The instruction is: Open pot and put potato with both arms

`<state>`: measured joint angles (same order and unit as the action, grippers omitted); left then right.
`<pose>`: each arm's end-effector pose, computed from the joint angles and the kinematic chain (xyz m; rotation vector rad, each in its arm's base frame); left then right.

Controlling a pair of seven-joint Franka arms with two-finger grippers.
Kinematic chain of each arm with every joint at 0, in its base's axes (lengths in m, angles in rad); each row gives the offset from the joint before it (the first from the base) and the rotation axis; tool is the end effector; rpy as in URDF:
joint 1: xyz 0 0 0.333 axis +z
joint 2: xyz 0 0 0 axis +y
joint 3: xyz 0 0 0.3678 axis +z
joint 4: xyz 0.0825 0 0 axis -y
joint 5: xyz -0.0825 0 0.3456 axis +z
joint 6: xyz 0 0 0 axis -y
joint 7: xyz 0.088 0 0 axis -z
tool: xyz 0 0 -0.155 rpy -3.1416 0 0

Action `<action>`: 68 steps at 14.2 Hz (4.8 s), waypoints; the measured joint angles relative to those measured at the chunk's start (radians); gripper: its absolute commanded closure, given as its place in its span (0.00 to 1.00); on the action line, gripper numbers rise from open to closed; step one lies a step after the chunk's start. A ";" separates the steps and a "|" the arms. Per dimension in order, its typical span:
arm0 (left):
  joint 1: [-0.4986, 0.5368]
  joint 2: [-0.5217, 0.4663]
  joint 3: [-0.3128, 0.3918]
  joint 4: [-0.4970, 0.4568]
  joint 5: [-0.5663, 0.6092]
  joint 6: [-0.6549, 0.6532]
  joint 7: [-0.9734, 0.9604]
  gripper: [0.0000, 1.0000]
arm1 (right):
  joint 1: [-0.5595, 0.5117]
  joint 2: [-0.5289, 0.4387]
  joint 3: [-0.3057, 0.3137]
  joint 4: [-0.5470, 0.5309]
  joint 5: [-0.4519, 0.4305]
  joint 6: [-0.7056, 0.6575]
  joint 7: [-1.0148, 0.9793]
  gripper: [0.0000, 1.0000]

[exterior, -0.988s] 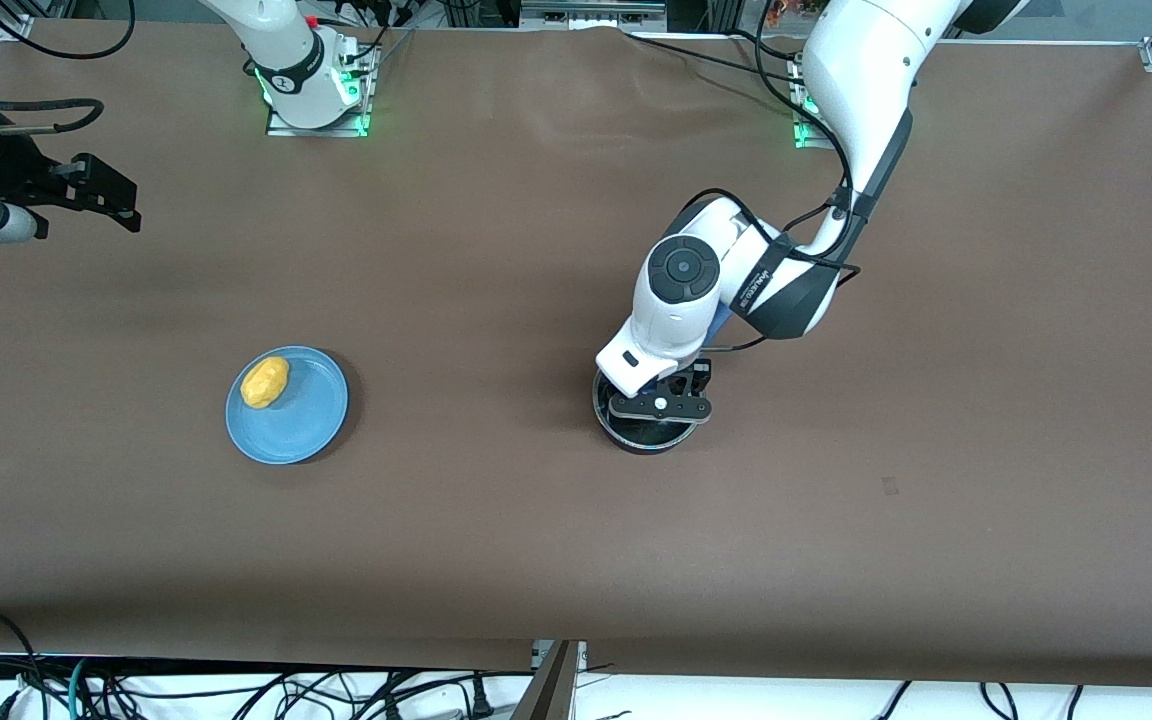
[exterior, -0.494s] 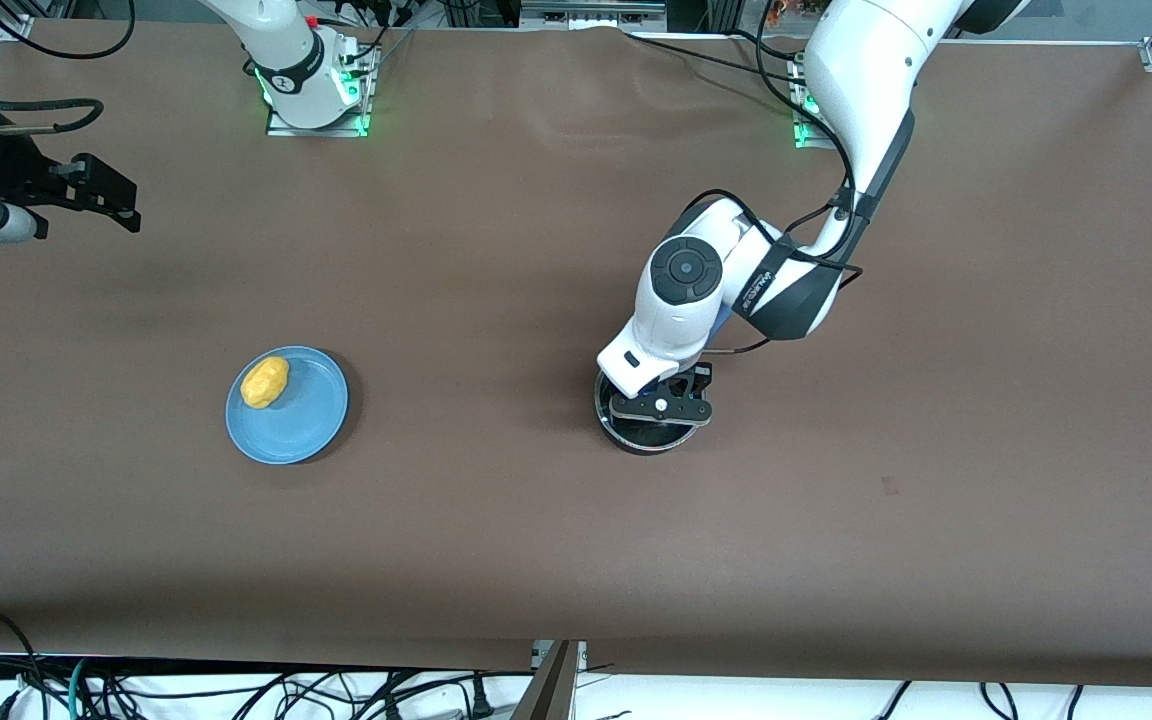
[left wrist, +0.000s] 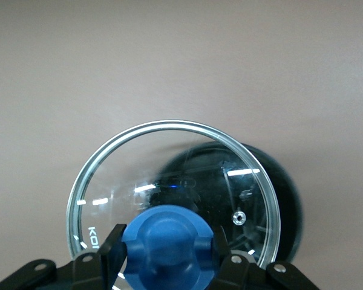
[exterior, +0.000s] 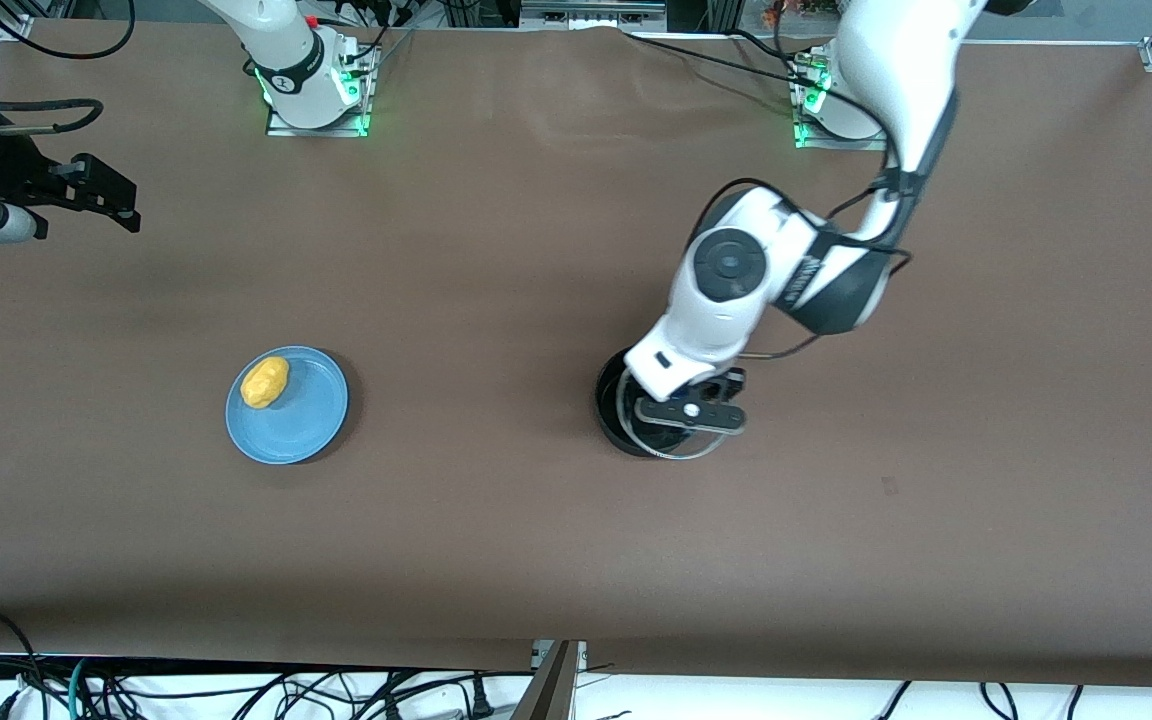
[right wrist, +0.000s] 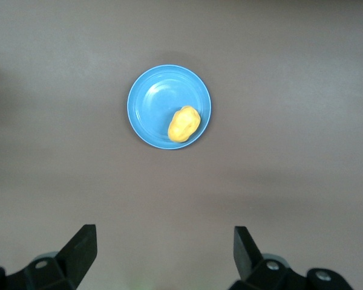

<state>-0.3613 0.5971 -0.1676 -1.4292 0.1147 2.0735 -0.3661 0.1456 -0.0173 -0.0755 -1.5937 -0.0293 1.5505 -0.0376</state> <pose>0.6357 -0.3317 0.3662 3.1110 -0.2873 0.0848 0.5053 0.0305 0.6255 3.1084 0.1673 -0.0397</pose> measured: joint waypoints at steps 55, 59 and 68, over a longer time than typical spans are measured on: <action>0.363 -0.392 0.161 -0.126 -0.164 -0.514 0.454 0.00 | -0.035 0.621 -0.033 -0.173 0.064 0.563 0.120 0.53; 0.359 -0.433 0.123 -0.025 -0.163 -0.616 0.368 0.00 | -0.032 0.612 -0.019 -0.152 0.075 0.549 0.190 0.76; 0.360 -0.443 0.125 0.007 -0.181 -0.695 0.269 0.00 | 0.095 0.596 0.124 0.128 0.443 0.269 0.857 0.74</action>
<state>-0.0011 0.1544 -0.0422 -1.4223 -0.0664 1.3789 -0.0970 0.2403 0.5791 0.0480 -1.4654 0.4141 1.8193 0.8198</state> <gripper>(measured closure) 0.000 0.383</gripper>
